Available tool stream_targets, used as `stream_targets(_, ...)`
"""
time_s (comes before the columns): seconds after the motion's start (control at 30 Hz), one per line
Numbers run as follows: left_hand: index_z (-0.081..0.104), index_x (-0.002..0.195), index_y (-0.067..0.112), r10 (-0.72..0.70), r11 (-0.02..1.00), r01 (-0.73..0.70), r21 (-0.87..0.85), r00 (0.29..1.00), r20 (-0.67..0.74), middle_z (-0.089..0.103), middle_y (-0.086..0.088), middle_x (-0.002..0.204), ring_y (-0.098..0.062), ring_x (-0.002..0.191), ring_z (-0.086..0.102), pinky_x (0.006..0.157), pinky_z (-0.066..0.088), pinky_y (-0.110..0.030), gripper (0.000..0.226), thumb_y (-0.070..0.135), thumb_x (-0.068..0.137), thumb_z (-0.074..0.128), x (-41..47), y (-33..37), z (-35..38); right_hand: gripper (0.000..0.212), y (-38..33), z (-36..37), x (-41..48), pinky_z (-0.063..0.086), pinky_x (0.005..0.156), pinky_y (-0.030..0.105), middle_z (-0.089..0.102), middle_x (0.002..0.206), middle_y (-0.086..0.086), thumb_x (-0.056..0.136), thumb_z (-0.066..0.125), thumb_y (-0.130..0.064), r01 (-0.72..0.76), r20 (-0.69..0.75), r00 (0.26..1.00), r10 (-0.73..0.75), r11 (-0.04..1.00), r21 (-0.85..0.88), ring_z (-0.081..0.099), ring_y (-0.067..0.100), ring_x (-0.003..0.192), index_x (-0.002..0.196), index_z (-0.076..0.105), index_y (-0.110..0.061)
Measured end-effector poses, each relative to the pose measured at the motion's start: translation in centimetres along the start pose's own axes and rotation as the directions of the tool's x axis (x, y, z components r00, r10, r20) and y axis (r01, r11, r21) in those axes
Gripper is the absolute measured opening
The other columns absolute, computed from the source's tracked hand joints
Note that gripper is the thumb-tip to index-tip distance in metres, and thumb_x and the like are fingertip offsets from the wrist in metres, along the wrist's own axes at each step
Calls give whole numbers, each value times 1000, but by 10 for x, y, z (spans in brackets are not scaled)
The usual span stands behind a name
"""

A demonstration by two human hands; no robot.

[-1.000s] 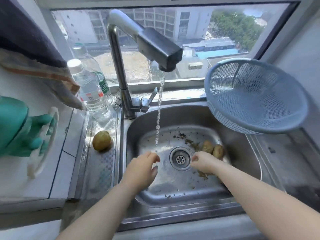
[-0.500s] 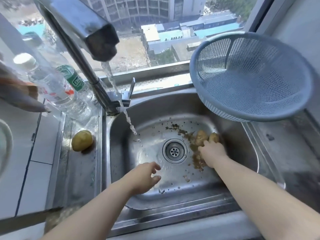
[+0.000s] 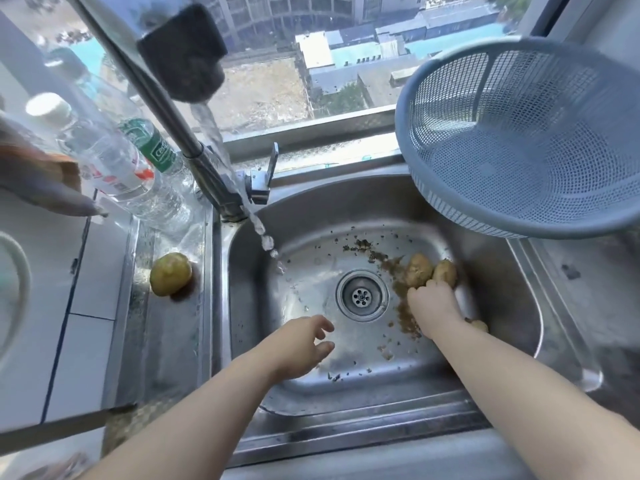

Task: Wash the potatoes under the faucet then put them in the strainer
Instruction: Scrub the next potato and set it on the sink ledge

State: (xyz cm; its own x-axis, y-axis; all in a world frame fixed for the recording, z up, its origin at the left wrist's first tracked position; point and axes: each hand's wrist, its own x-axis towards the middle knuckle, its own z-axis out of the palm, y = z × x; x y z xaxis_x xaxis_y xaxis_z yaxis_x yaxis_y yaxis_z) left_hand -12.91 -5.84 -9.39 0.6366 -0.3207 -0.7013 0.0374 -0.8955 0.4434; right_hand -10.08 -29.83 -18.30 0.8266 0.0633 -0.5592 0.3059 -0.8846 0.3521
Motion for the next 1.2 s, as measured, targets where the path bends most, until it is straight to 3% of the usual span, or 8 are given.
stream_targets(0.27,48,134,21,-17,995,12,-99,998,-55,57,2,129,-16,105,62,86,47,-25,38,32,98,49,-13,-7,-10,29,-1,-20,-29,41,74,25,64,116,3,83,55,-24,-28,131,991,-13,950,311,60,22,106,112,60,-20)
stream_targets(0.47,53,129,21,-144,927,82,-366,979,-145,62,0,122,-17,99,63,84,47,-29,34,32,97,49,-22,-16,-19,63,-25,-89,-49,50,84,26,61,112,-1,67,77,-25,-15,52,994,-96,345,939,60,14,100,126,55,-16)
stream_targets(0.63,63,115,27,-133,323,-15,-946,989,-61,67,1,114,-18,98,65,84,50,-36,33,45,99,40,-45,2,-36,62,-59,-160,-76,41,87,19,58,117,0,70,77,-26,287,-294,956,-2,222,932,55,11,102,128,56,-17)
stream_targets(0.8,62,122,13,8,-79,-170,-982,985,-171,68,-12,115,-20,98,64,87,54,-35,40,38,100,39,-62,8,-55,59,-71,-187,-92,41,88,16,53,109,-3,69,80,-35,434,-462,884,72,240,868,53,10,101,123,60,-24)
stream_targets(0.9,65,103,8,26,-212,-161,-964,985,-170,69,-12,93,-17,77,60,67,52,-24,37,37,95,42,-66,5,-64,54,-66,-193,-95,47,94,26,58,112,-6,71,80,-31,438,-441,897,27,75,896,58,9,104,121,60,-27)
stream_targets(1.03,60,78,9,-40,-210,-91,-973,996,-84,48,-1,50,-8,34,37,39,36,-16,44,46,91,39,-64,10,-73,44,-64,-197,-97,48,92,23,66,109,-8,77,76,-23,408,-415,909,-31,-136,903,62,5,103,118,60,-29)
stream_targets(1.13,56,71,14,-96,-139,-37,-990,995,-23,38,3,45,-7,30,26,36,26,-13,45,50,87,35,-59,18,-75,40,-70,-200,-92,51,90,25,68,110,-3,81,71,-29,315,-352,930,-103,-267,911,65,10,102,119,60,-31)
stream_targets(1.2,53,69,17,-127,-109,-14,-994,992,0,33,4,47,-6,30,24,35,24,-12,43,51,86,34,-55,24,-73,24,-76,-204,-91,53,70,20,69,100,-2,87,63,-32,231,-281,955,-92,-361,903,66,12,89,110,63,-26)
